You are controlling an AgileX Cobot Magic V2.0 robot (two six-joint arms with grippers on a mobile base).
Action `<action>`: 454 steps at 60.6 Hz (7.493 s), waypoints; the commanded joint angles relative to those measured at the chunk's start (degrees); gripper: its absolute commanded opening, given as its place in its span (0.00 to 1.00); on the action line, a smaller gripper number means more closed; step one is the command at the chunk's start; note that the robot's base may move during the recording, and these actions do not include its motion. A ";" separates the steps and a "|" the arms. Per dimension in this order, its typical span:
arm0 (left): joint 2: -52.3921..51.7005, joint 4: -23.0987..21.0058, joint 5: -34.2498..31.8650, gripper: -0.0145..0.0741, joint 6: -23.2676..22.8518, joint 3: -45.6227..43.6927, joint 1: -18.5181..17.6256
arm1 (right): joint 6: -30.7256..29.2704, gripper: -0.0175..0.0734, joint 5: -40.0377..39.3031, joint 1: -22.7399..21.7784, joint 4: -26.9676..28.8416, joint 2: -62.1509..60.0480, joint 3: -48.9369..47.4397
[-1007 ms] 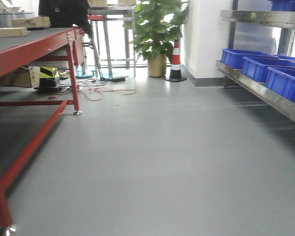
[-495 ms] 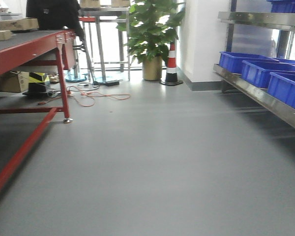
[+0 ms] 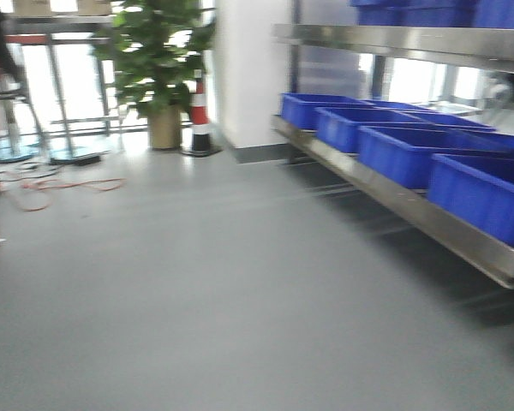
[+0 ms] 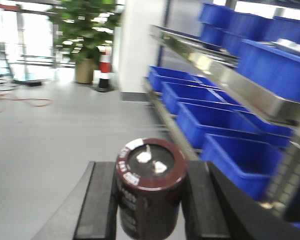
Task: Place cylindrical capacitor in blue bin on shelf
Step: 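Drive the base to the shelf of blue bins holding both cylinders, then move both held cylinders above the blue bins on the shelf, then lower left gripper into a blue bin and release the orange cylinder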
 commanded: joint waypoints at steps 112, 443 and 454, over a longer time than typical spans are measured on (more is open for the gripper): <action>-0.30 -0.49 -0.74 0.04 0.04 -0.27 -0.36 | -0.02 0.01 -1.52 0.00 -0.33 -0.01 -0.43; 15.79 0.95 11.63 0.04 1.18 -22.23 -13.38 | -0.02 0.01 0.90 0.00 -0.33 0.07 -0.43; 0.85 0.84 5.92 0.04 0.78 -9.24 -11.49 | -0.02 0.01 0.95 0.12 -0.33 2.02 -1.40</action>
